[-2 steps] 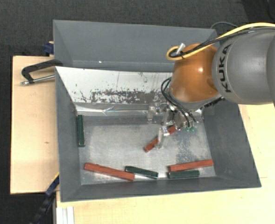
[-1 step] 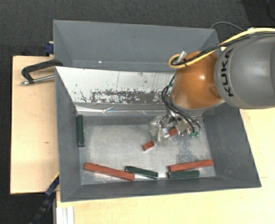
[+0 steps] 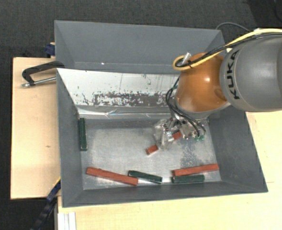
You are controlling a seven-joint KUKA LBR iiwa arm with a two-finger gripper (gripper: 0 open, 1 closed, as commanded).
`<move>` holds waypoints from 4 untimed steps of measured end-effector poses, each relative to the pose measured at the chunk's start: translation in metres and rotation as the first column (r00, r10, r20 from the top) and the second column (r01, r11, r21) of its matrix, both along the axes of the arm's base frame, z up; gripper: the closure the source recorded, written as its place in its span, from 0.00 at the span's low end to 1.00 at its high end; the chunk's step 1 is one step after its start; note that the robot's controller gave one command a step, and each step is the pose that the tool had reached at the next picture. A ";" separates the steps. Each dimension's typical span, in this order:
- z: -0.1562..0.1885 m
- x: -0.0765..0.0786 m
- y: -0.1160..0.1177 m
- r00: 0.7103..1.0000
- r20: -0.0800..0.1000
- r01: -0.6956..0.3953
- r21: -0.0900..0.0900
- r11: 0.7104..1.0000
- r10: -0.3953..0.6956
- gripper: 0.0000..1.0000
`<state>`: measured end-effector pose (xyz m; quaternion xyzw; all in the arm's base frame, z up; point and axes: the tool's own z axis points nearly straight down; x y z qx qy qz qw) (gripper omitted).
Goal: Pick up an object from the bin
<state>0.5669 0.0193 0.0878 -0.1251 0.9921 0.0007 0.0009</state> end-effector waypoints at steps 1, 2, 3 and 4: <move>0.049 0.017 0.009 0.999 0.004 -0.041 0.000 0.999 0.041 0.00; 0.048 0.017 0.009 0.999 0.003 -0.040 0.000 0.999 0.040 0.00; -0.006 -0.020 0.007 1.000 0.004 0.006 0.000 1.000 -0.006 0.00; -0.010 0.014 -0.012 0.995 0.004 0.097 0.001 0.995 -0.097 1.00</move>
Offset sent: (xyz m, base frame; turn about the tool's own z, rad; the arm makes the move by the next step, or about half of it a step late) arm 0.0000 0.0000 0.0000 0.0000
